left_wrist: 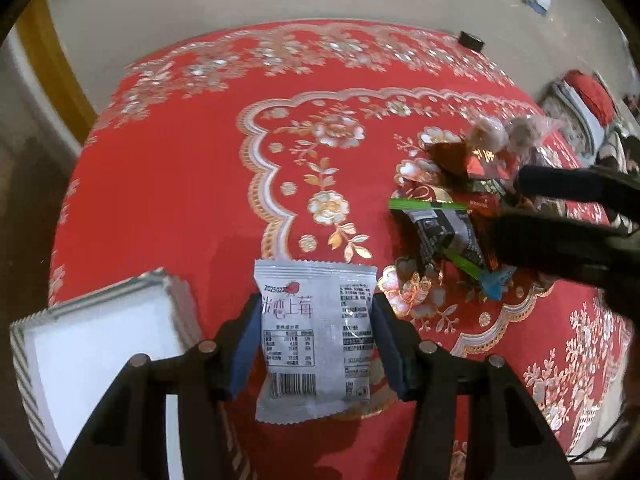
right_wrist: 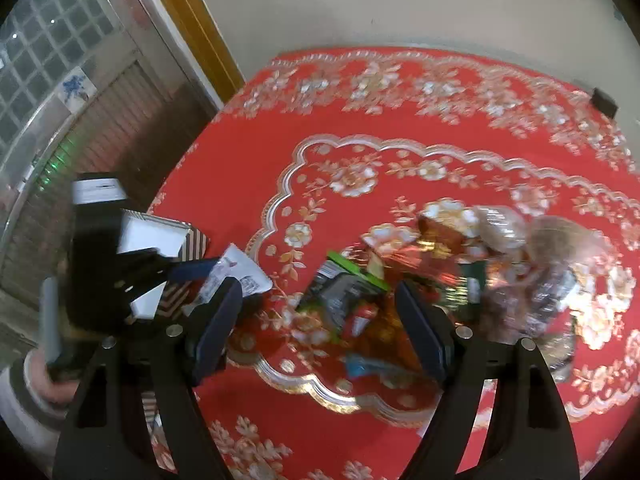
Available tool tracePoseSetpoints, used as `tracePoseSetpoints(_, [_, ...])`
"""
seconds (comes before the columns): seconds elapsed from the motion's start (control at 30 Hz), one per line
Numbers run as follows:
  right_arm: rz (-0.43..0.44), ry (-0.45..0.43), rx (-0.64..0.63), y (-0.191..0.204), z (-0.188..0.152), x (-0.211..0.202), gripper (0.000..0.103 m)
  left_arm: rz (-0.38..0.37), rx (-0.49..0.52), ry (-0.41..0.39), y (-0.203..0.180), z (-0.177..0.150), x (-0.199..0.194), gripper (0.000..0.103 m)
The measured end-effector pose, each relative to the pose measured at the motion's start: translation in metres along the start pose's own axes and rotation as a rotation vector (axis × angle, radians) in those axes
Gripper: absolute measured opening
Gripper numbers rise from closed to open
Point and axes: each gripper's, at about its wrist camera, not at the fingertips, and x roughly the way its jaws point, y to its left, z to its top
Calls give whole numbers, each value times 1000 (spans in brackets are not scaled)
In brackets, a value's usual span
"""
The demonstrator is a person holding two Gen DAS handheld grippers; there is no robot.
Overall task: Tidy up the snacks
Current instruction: 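Grasp the white printed bag with the left tool while the right tool grasps the green-black wrapper, then carry both packets into the white striped box and open both tools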
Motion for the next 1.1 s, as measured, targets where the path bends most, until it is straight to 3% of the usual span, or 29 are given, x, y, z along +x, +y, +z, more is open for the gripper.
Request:
tracePoseSetpoints(0.17, [-67, 97, 32, 0, 2, 34, 77, 16, -31, -30, 3, -7, -12, 56])
tracePoseSetpoints(0.27, [-103, 109, 50, -5, 3, 45, 77, 19, -34, -30, 6, -9, -14, 56])
tracePoseSetpoints(0.3, [-112, 115, 55, -7, 4, 49, 74, 20, -32, -31, 5, -11, -14, 56])
tracePoseSetpoints(0.33, [-104, 125, 62, -9, 4, 53, 61, 22, -28, -29, 5, -11, -13, 56])
tracePoseSetpoints(0.37, [-84, 146, 75, -11, 3, 58, 54, 24, -25, -28, 6, -11, -13, 56])
tracePoseSetpoints(0.43, [-66, 134, 76, -14, 1, 58, 52, 26, -27, -32, 6, -12, -16, 56])
tracePoseSetpoints(0.57, [-28, 116, 69, -15, -4, 47, 37, 28, -30, -39, 5, -11, -19, 56])
tracePoseSetpoints(0.8, [21, -26, 62, -21, -11, -7, 32, 34, -22, -75, 0, -5, -35, 56])
tracePoseSetpoints(1.1, [-75, -284, 86, -39, -19, -120, 32, 39, 5, -172, -21, 8, -76, 56])
